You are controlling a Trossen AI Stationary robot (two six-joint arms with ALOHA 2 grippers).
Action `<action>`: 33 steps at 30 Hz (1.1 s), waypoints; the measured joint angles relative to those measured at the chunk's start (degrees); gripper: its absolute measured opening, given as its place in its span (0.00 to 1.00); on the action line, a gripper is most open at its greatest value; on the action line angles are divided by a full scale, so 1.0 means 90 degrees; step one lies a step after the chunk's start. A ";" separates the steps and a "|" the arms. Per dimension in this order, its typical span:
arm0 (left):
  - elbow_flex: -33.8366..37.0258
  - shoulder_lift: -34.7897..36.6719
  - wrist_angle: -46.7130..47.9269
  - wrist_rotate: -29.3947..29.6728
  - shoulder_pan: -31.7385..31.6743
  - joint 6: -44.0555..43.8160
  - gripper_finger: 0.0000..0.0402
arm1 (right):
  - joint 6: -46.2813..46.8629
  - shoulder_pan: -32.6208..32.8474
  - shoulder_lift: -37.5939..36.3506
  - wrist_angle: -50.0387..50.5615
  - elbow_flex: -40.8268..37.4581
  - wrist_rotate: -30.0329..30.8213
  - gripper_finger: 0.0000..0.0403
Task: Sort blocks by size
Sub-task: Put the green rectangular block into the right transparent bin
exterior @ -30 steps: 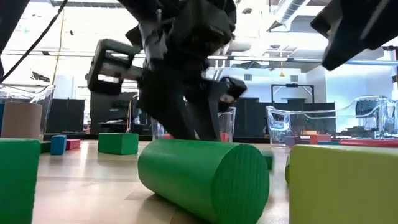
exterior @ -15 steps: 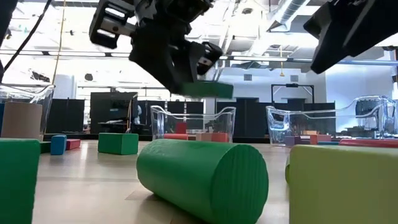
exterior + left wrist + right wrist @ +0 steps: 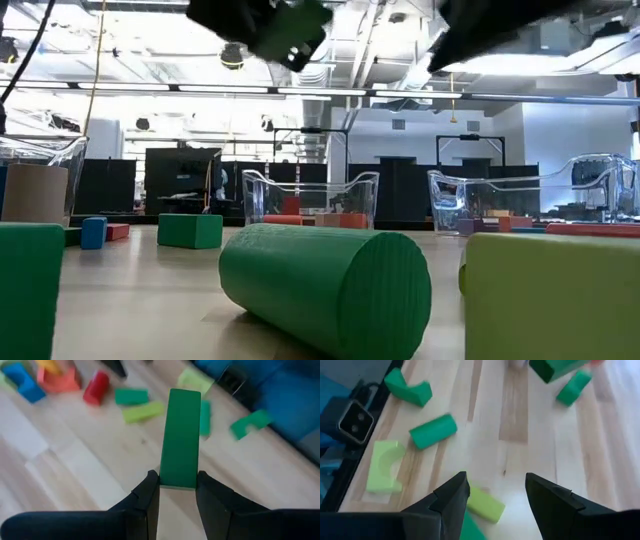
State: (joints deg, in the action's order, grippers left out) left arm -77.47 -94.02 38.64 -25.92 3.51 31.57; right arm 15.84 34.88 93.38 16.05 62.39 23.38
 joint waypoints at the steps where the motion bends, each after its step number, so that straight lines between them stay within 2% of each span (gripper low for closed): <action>1: 0.0000 0.0085 0.0019 -0.0212 -0.0067 -0.0023 0.26 | -0.0221 -0.0023 0.0000 -0.0010 0.0082 0.0109 0.56; 7: -0.0005 0.0372 0.0019 -0.1427 -0.0514 -0.0113 0.26 | -0.2026 0.0029 -0.0002 -0.0244 0.0549 0.1073 0.51; 15: 0.0116 0.0378 0.0025 -0.2612 -0.1021 -0.0012 0.26 | -0.3981 0.0199 -0.0005 -0.0621 0.0962 0.2122 0.44; 19: 0.0243 0.0381 -0.0249 -0.2937 -0.1237 -0.0041 0.26 | -0.4761 0.0145 -0.0005 -0.1005 0.0967 0.2129 0.43; 23: 0.0458 0.0373 -0.0692 -0.3144 -0.1341 -0.0216 0.26 | -0.5087 -0.0044 -0.0005 -0.1319 0.0967 0.2129 0.44; 29: 0.0556 0.0374 -0.0908 -0.3280 -0.1344 -0.0265 0.26 | -0.5268 -0.0289 -0.0005 -0.1647 0.0967 0.2090 0.48; 33: 0.0556 0.0377 -0.1059 -0.3292 -0.1344 -0.0323 0.26 | -0.5263 -0.0396 -0.0005 -0.1713 0.0967 0.1754 0.52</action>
State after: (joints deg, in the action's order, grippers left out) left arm -72.47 -90.63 29.10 -55.55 -8.58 28.66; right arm -31.53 31.31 93.34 0.63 71.09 39.17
